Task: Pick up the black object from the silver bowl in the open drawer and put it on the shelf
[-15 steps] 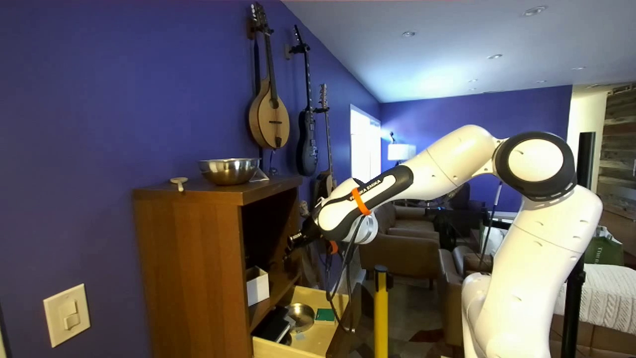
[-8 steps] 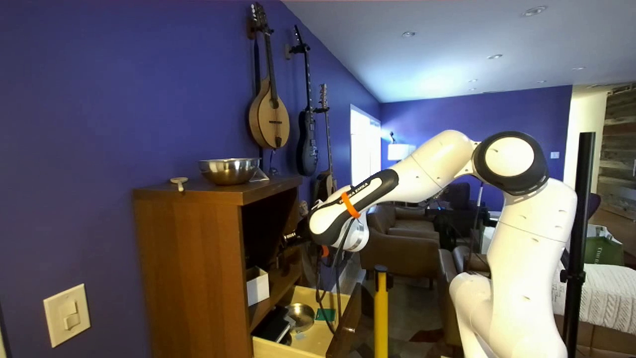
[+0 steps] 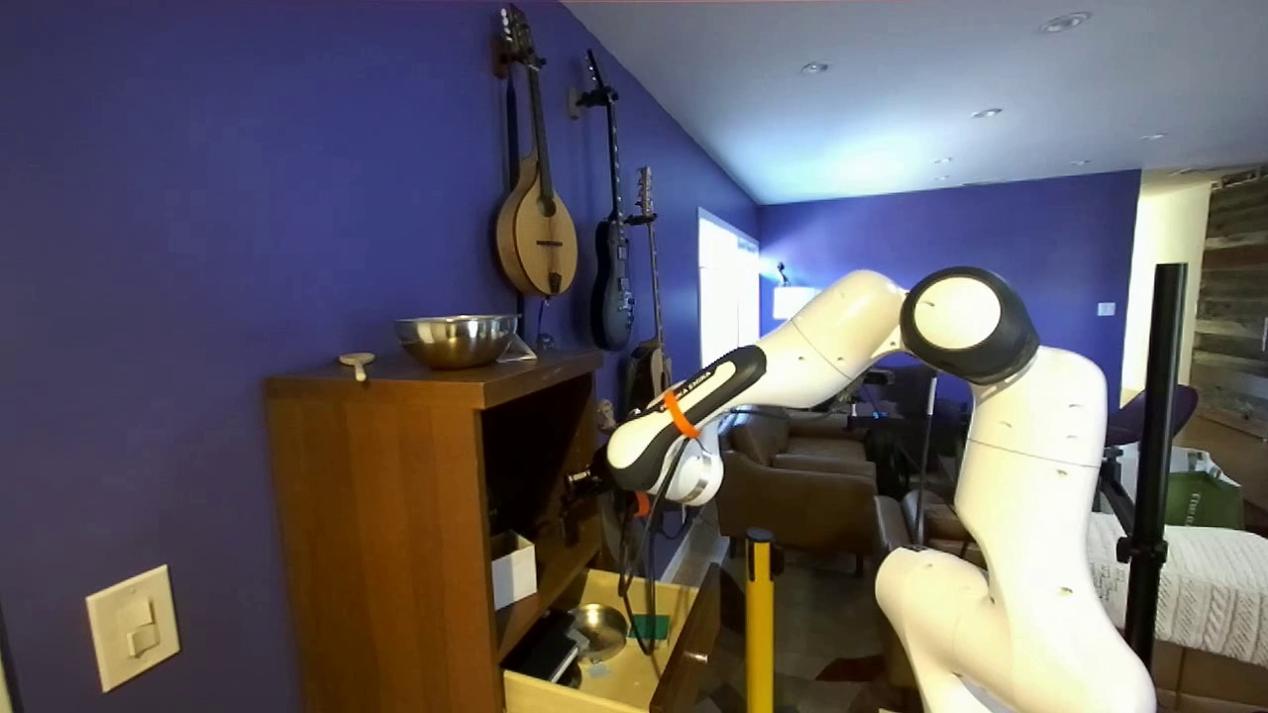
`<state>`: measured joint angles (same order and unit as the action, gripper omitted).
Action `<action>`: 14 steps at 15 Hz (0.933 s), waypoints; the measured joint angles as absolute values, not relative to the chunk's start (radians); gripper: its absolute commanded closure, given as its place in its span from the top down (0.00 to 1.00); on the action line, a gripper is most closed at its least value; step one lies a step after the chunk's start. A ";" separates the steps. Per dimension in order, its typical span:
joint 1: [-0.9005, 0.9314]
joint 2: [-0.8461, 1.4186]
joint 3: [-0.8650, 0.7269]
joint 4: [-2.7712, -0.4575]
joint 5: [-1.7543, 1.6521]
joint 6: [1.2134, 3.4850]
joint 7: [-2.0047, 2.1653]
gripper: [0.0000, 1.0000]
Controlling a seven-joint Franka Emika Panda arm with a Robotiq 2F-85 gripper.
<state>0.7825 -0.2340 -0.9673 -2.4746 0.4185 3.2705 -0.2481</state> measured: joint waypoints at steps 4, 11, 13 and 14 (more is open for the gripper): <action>0.970 -0.219 -1.173 -2.451 0.418 3.257 -0.247 0.01; 1.333 -0.216 -1.519 -2.393 0.418 3.239 -0.244 0.35; 1.435 -0.215 -1.629 -2.392 0.418 3.210 -0.241 0.49; 1.484 -0.215 -1.685 -2.392 0.418 3.197 -0.241 0.55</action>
<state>1.4837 -0.2154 -1.6851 -2.3919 0.4184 3.1975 -0.2408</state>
